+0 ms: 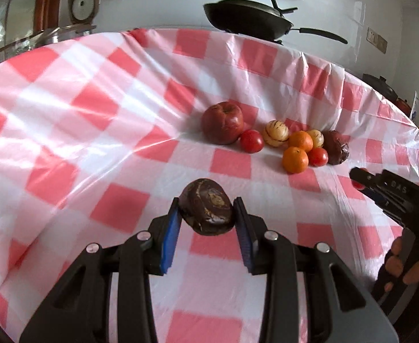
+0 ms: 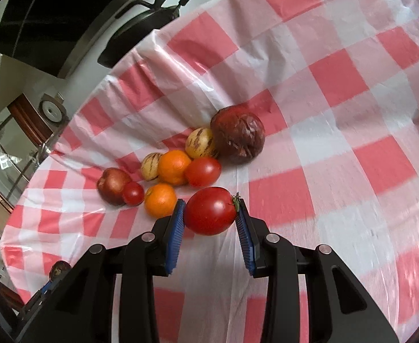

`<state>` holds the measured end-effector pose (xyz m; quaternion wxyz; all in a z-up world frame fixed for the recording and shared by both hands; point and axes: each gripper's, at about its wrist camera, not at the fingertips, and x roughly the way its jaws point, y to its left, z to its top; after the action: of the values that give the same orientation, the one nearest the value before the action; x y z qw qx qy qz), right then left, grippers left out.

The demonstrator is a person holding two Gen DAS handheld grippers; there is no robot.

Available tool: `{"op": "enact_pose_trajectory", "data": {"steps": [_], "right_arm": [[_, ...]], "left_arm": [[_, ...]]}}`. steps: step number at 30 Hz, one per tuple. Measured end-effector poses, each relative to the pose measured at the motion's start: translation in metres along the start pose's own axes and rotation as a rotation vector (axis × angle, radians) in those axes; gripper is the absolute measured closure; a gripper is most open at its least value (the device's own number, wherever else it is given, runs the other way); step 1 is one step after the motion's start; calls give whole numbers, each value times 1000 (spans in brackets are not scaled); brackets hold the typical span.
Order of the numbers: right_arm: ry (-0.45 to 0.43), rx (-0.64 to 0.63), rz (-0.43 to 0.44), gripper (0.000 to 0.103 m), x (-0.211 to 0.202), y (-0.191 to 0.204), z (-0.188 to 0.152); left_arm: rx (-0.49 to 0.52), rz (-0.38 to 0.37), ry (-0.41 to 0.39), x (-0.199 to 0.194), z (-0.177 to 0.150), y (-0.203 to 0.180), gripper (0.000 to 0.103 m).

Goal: Organize fruits
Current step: 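Carry the held tomato and dark fruit off the table over the white bin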

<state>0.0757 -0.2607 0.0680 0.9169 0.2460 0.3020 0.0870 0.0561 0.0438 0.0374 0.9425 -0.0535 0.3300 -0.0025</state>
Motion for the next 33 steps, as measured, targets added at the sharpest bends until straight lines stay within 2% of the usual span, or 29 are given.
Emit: {"op": "enact_pose_trajectory", "data": {"steps": [9, 16, 24, 33], "right_arm": [[-7, -66, 67, 67, -69, 28, -55], [32, -153, 142, 67, -115, 61, -108], [110, -276, 181, 67, -131, 100, -156], [192, -434, 239, 67, -138, 147, -202]], "left_arm": [[-15, 18, -18, -53, -37, 19, 66], [1, 35, -18, -98, -68, 34, 66], [18, 93, -30, -141, -91, 67, 66], [-21, 148, -4, -164, -117, 113, 66]]}}
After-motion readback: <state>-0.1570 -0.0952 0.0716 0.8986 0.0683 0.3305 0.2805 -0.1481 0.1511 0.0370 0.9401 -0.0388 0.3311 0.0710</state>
